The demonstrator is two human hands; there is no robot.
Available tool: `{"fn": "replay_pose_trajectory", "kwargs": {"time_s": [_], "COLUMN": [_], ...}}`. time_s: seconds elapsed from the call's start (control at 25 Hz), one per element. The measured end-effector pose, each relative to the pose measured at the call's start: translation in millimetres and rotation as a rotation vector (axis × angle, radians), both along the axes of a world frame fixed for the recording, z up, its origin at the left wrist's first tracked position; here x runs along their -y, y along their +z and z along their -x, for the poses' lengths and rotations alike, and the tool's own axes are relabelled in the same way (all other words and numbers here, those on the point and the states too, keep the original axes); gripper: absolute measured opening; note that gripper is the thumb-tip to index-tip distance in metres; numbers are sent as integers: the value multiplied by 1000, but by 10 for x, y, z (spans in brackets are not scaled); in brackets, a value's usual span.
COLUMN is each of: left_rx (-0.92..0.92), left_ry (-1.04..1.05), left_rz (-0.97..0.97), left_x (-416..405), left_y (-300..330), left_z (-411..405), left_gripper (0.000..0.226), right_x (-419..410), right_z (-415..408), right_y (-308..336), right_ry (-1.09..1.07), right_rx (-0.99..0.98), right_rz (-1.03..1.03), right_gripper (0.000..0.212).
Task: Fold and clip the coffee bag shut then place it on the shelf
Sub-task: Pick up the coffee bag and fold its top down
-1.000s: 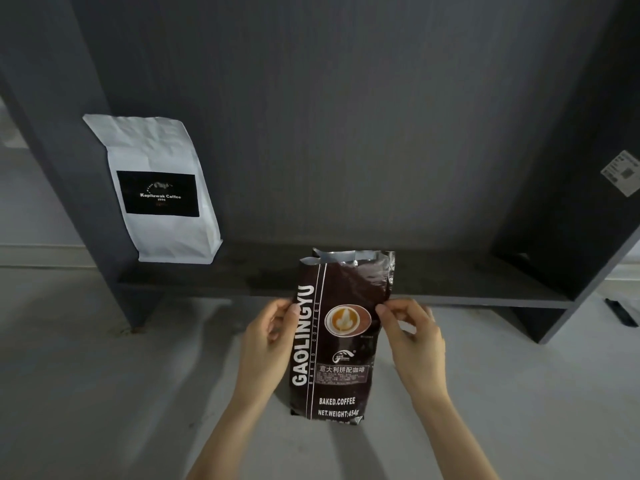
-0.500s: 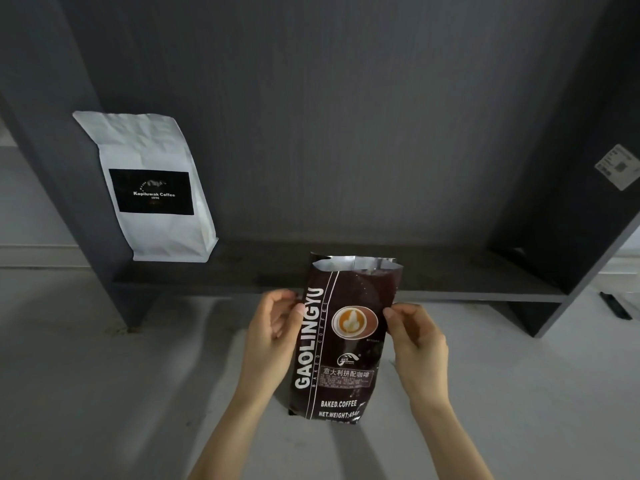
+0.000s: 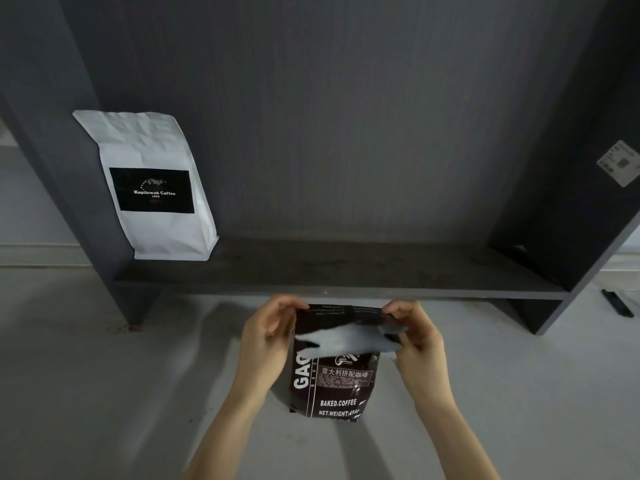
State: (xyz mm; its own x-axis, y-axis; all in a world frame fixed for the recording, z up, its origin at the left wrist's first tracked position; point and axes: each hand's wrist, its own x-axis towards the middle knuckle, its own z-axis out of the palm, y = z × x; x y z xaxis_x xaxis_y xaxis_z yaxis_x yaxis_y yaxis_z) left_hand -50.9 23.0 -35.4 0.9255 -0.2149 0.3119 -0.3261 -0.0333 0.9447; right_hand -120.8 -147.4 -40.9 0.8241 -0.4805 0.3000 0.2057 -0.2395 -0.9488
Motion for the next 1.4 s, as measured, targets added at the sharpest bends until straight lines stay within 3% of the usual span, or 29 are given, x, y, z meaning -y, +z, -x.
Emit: {"fn": "replay_pose_trajectory", "kwargs": {"time_s": [0.36,0.44,0.56,0.68,0.92,1.08,1.24,1.4], "left_rx": [-97,-98,-147,-186,-158,-157,-187,-198], "left_ry": [-146,-243,-308,-278,-162,-69,-7,-1], "left_rz": [-21,-27,-11,-32,-106,-87,-68,-54], "left_x": [-78,-79,-69,-50,-36,11,37,22], "left_y": [91,77,2,-69,-161,-222,-299,-309], "left_z": [59,95,108,78,78,91,87,82], "left_gripper": [20,23,49,58,37,28,9,7], "right_x": [16,11,20,20,-6,-13,-34,9], "right_z": [103,134,139,102,65,52,34,23], "right_y": [69,42,-49,-112,-196,-213,-253,-247], "right_ry": [188,258,266,200,-5,-121,-144,-73], "right_rx": [-41,-55,-115,-141,-138,-119,-104,-140], "right_rz": [-125,-151,-118,-99,-63,-53,-19,14], "right_gripper": [17,26,48,46,24,27,28,23]}}
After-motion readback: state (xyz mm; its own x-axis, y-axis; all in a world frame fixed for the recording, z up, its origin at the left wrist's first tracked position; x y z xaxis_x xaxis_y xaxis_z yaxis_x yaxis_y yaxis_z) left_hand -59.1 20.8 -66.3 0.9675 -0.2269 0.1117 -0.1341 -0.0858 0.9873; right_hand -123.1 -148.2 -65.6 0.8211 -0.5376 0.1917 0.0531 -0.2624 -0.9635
